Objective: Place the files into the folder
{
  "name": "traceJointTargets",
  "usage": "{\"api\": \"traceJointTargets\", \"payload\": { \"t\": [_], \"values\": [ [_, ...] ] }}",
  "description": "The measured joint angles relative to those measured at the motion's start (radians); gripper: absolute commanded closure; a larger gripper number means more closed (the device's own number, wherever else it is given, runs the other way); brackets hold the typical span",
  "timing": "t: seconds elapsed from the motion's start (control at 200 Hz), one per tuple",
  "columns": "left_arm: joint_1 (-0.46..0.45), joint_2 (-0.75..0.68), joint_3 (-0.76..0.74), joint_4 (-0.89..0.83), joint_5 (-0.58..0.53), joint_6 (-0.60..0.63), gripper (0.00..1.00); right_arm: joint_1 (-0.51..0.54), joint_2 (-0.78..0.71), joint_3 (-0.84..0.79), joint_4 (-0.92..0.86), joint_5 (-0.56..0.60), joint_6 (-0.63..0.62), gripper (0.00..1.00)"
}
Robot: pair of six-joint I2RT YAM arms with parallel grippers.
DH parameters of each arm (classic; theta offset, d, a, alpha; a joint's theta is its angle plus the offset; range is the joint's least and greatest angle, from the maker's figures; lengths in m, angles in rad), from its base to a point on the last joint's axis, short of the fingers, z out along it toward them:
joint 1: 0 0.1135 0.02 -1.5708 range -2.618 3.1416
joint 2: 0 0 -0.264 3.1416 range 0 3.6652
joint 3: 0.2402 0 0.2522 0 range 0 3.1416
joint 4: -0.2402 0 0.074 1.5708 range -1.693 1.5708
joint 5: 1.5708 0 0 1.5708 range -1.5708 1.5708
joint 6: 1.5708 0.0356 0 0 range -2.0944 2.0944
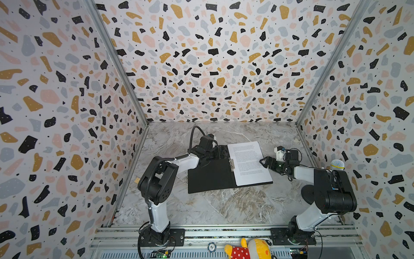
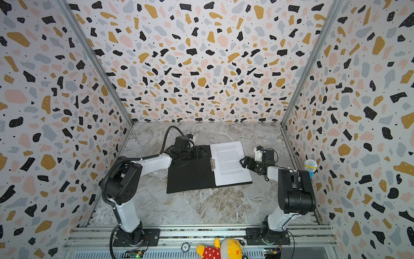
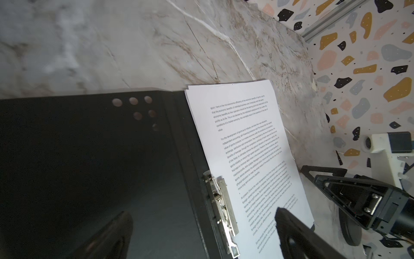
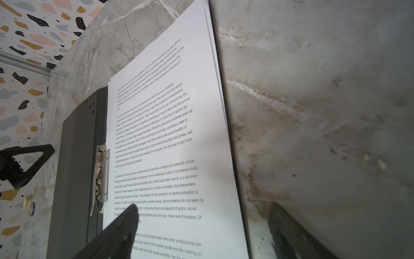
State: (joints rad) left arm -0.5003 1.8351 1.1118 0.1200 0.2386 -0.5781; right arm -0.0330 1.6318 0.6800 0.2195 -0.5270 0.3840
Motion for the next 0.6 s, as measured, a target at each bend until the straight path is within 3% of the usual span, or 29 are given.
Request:
{"api": "traceJointTargets", "payload": {
  "t": [0.39, 0.601],
  "values": [
    [0.053, -0.285, -0.203, -0.048, -0.309, 0.066, 0.01, -0.007, 0.0, -0.012, 0.023, -0.024, 0.01, 0.09],
    [0.137, -0.385, -0.33, -0.046, -0.38, 0.033, 0.0, -0.02, -0.01, -0.018, 0.018, -0.031, 0.016, 0.09]
  ]
}}
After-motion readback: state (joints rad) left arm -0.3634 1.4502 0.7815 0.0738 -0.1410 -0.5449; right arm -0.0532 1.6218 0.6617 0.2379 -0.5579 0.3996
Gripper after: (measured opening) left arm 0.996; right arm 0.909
